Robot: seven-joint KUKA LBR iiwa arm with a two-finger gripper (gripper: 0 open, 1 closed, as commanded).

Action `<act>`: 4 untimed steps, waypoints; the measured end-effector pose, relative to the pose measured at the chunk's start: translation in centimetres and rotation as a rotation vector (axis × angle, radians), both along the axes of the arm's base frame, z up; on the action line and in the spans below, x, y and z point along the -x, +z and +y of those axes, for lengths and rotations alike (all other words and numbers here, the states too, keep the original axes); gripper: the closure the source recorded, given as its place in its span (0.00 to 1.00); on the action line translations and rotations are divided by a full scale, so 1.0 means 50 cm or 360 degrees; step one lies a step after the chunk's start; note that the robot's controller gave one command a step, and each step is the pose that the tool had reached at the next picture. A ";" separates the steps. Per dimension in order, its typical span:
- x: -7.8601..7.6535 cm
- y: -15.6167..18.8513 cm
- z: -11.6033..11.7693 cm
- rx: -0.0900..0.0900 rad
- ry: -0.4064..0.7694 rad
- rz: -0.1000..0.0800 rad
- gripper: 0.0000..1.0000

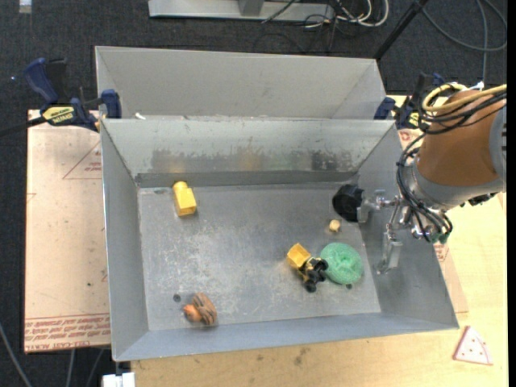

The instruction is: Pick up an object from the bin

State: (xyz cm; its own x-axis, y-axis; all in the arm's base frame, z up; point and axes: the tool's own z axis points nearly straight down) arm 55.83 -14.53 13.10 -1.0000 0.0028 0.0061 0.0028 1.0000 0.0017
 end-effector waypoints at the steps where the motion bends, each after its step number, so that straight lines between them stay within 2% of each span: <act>1: -0.004 0.009 0.001 0.0002 0.0005 -0.0012 0.00; 2: -0.019 -0.099 0.052 0.0004 0.0077 -0.0019 0.00; 3: 0.031 -0.110 0.075 0.0005 -0.0283 -0.0028 1.00; 4: 0.031 -0.110 0.075 0.0005 -0.0283 -0.0028 1.00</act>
Offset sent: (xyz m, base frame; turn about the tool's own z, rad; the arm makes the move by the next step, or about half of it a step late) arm 0.0088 0.0306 -0.0610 -0.0561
